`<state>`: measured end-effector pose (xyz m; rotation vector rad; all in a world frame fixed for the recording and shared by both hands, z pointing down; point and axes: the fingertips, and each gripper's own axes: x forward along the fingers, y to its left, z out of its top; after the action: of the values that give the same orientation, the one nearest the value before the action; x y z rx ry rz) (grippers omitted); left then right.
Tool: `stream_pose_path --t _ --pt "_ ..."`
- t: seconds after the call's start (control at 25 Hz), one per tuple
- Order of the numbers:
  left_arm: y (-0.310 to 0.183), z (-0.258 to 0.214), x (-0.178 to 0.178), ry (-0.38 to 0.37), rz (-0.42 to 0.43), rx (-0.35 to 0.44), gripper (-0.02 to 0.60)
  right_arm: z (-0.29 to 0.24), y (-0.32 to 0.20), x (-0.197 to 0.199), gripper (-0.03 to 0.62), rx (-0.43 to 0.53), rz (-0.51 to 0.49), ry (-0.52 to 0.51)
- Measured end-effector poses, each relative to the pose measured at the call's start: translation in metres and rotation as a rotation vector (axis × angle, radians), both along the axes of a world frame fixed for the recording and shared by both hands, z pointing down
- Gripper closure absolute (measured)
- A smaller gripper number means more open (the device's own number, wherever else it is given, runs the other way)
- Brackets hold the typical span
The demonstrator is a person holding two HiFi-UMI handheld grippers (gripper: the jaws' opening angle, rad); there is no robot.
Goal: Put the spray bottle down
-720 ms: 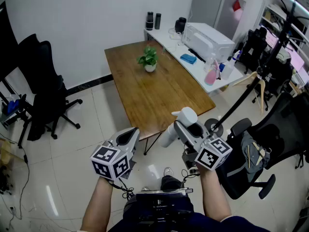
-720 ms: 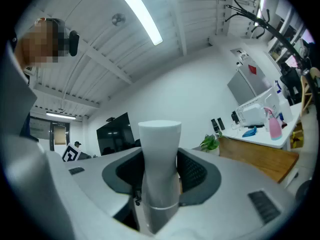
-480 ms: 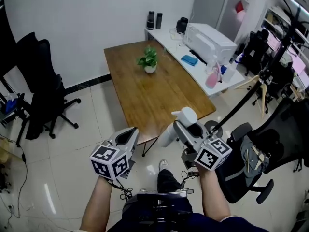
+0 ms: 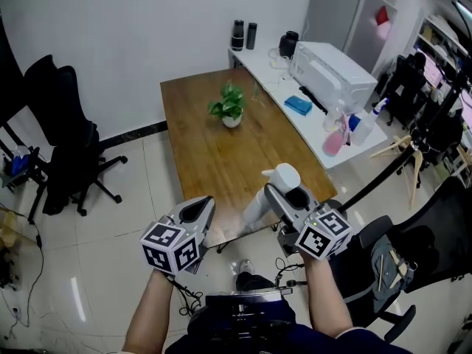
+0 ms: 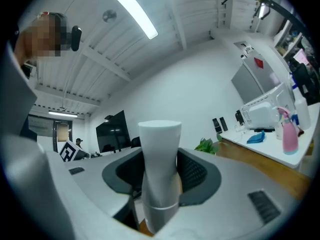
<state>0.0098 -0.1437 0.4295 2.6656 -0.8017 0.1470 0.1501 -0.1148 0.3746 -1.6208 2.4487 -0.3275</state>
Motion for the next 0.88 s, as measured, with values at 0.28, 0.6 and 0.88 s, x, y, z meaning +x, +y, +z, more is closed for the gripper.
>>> stream_pose_path --t 0.28,0.6,0.88 --pt "-0.039 0.012 0.029 -0.038 -0.081 -0.032 0.575 0.019 -0.055 0.028 0.388 -0.03 -0.083 0.059" --pt "-0.063 0.023 0.038 -0.08 -0.175 -0.06 0.575 0.049 -0.101 0.029 0.388 -0.049 -0.19 0.128" --pt "-0.076 0.042 0.017 -0.11 -0.225 -0.082 0.575 0.082 -0.135 0.002 0.39 -0.038 -0.23 0.218"
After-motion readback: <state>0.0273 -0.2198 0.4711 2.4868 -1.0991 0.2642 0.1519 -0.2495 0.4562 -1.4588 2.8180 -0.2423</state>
